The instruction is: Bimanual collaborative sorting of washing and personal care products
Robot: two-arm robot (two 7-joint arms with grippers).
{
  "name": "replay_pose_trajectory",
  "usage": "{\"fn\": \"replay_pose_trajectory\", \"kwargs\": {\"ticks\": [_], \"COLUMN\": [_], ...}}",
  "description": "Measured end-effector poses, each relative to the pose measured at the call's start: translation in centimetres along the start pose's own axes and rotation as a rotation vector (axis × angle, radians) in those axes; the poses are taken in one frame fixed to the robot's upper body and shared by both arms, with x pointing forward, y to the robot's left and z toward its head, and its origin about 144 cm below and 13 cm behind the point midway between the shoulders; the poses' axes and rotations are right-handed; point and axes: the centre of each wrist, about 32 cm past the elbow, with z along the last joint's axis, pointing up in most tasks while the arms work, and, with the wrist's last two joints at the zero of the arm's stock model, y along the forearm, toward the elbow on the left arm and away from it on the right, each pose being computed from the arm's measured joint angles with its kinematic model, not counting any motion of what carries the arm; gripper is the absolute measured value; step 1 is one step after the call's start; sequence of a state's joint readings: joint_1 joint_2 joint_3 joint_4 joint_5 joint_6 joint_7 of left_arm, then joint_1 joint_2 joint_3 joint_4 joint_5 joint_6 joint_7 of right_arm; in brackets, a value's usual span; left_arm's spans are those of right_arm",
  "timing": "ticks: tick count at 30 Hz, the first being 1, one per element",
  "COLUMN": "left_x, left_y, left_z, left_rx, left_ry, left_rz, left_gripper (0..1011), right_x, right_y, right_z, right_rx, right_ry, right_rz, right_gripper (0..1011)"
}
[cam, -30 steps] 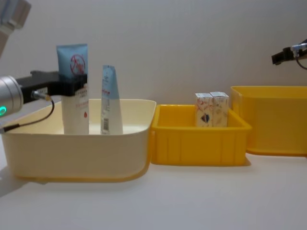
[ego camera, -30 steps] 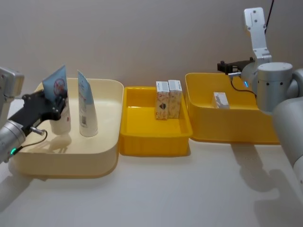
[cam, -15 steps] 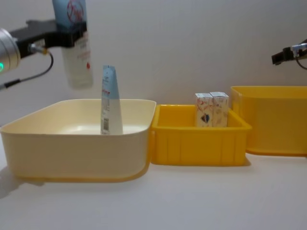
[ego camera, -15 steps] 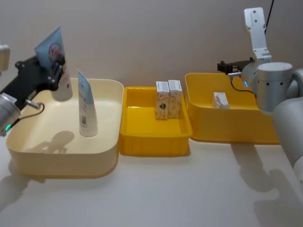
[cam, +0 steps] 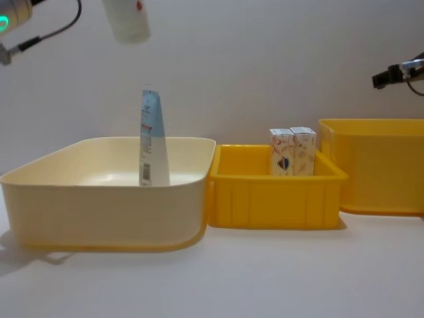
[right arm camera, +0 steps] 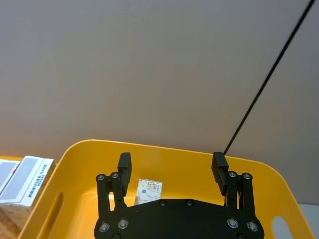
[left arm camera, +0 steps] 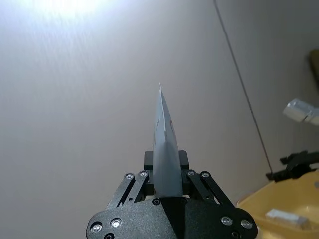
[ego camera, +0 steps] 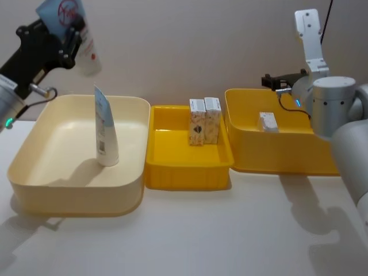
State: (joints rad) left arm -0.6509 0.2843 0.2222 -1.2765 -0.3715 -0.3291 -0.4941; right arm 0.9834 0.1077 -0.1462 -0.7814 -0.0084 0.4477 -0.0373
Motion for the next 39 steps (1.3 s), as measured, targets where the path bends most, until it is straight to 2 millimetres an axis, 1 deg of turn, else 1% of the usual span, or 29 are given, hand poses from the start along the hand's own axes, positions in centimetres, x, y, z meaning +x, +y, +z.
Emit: {"fn": "replay_pose_trajectory", "kwargs": {"ticks": [6, 12, 13, 19, 23, 31, 39], "left_x": [0.1, 0.1, 0.1, -0.2, -0.4, -0.9, -1.4], "left_y": [-1.2, -2.9, -2.9, -4.6, -5.2, -5.9, -5.8], "left_z": [0.8, 1.5, 1.5, 1.8, 1.9, 1.7, 1.3], "left_rx": [-0.096, -0.198, -0.198, -0.275, -0.3, -0.321, -0.282], "left_ry": [0.014, 0.05, 0.05, 0.097, 0.12, 0.16, 0.209], "left_rz": [-0.046, -0.106, -0.106, -0.171, -0.194, -0.216, -0.194], "left_gripper": [259, 258, 258, 259, 259, 259, 259], "right_x": [0.1, 0.5, 0.6, 1.2, 1.5, 2.0, 1.1], "right_y": [-0.4, -0.9, -1.0, -1.7, -2.0, -2.3, -2.6], "right_z": [0.0, 0.1, 0.1, 0.3, 0.4, 0.4, 0.1], "right_rx": [0.018, 0.034, 0.034, 0.044, 0.046, 0.059, 0.115], "right_ry": [-0.011, -0.018, -0.018, -0.025, -0.027, -0.039, -0.057], "right_rz": [0.045, 0.112, 0.122, 0.22, 0.278, 0.375, 0.419], "right_gripper": [1001, 1001, 1001, 1001, 1001, 1001, 1001]}}
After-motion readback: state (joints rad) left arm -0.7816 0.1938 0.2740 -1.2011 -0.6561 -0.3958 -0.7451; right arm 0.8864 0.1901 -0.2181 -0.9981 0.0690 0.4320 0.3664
